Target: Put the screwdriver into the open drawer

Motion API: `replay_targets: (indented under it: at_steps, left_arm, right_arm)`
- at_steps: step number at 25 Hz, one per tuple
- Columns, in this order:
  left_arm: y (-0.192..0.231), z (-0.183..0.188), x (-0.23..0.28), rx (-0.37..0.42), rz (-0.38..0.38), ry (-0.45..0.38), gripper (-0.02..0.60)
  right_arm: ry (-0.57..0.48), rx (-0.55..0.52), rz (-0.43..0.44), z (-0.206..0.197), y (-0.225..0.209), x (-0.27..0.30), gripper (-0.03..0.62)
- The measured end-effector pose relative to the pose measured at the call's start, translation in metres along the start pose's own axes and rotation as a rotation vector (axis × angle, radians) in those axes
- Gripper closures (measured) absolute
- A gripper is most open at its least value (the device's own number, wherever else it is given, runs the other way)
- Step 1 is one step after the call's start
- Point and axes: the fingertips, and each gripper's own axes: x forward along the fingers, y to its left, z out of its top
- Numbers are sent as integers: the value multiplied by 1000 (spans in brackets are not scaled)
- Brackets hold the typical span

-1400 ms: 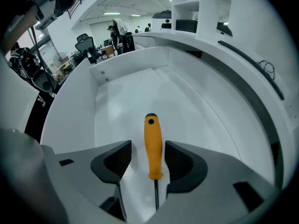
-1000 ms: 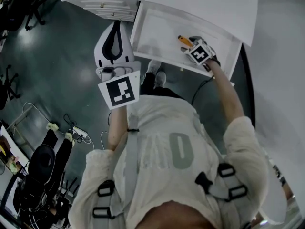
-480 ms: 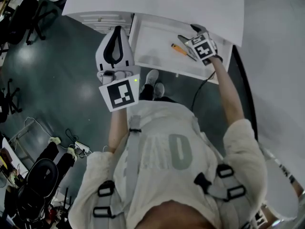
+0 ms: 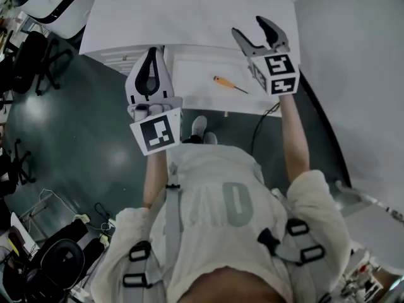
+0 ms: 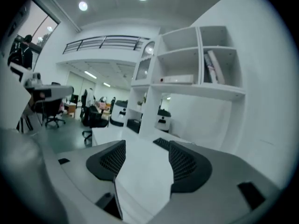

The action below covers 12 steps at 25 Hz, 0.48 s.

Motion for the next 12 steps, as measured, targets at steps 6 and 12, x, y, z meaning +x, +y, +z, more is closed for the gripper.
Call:
replay_targets:
  at_steps: [6, 12]
  left_arm:
    - [-17, 29, 8, 24, -45, -56, 575]
    - [-29, 41, 2, 43, -76, -74, 575]
  right_arm:
    - [-227, 93, -150, 53, -9, -68, 312]
    - [-286, 131, -242, 52, 2, -110, 454]
